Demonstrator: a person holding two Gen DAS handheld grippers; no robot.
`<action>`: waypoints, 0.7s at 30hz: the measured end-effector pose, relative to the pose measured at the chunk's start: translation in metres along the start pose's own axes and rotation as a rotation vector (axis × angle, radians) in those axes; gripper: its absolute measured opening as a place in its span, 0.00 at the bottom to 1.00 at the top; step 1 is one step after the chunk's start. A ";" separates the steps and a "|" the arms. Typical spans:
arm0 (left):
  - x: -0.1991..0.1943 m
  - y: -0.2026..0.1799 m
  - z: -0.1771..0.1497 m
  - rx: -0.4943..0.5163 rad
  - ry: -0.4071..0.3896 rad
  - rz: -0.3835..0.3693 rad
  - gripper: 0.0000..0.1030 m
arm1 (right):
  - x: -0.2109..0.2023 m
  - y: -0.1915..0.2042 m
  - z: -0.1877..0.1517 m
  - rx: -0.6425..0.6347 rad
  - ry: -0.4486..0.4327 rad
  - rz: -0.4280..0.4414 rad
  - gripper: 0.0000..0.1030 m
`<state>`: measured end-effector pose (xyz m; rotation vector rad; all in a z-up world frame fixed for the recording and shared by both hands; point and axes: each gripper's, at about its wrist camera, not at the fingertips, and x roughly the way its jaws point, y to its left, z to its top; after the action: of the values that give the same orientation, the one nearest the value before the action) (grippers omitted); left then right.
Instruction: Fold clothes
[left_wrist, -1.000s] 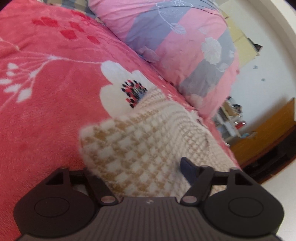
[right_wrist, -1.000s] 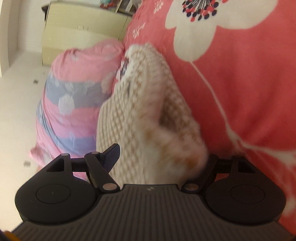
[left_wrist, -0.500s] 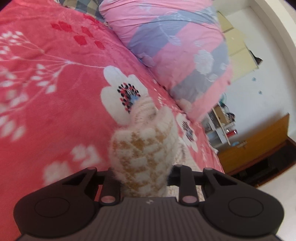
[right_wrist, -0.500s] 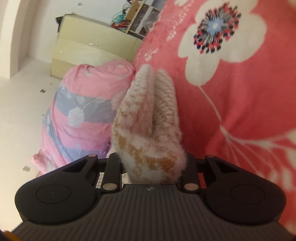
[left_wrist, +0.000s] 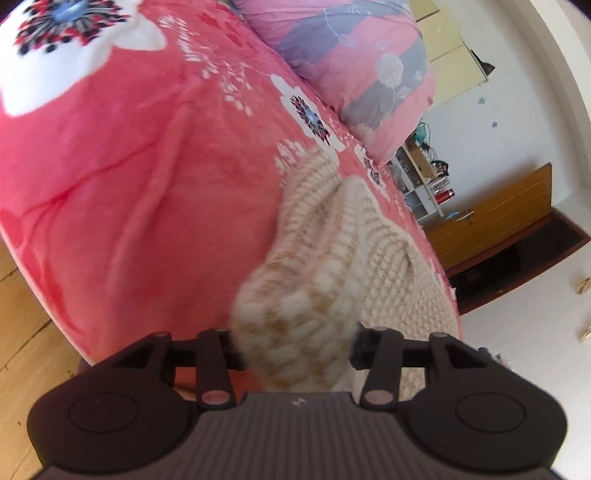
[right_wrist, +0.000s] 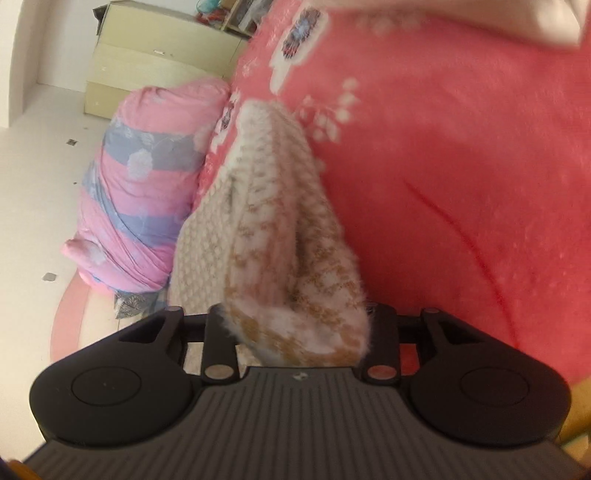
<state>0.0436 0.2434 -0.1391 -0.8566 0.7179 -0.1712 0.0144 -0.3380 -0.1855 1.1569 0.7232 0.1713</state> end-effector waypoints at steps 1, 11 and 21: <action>-0.013 -0.001 -0.001 0.041 -0.024 0.022 0.57 | -0.005 0.005 0.003 -0.022 0.022 -0.025 0.38; -0.042 -0.070 0.031 0.428 -0.127 0.202 0.62 | -0.055 0.087 -0.004 -0.610 -0.102 -0.246 0.64; 0.103 -0.130 0.067 0.592 0.039 0.256 0.61 | 0.066 0.134 0.076 -0.737 -0.179 -0.252 0.64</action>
<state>0.1821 0.1573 -0.0658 -0.1946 0.7525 -0.1587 0.1418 -0.3090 -0.0810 0.3683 0.5649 0.1046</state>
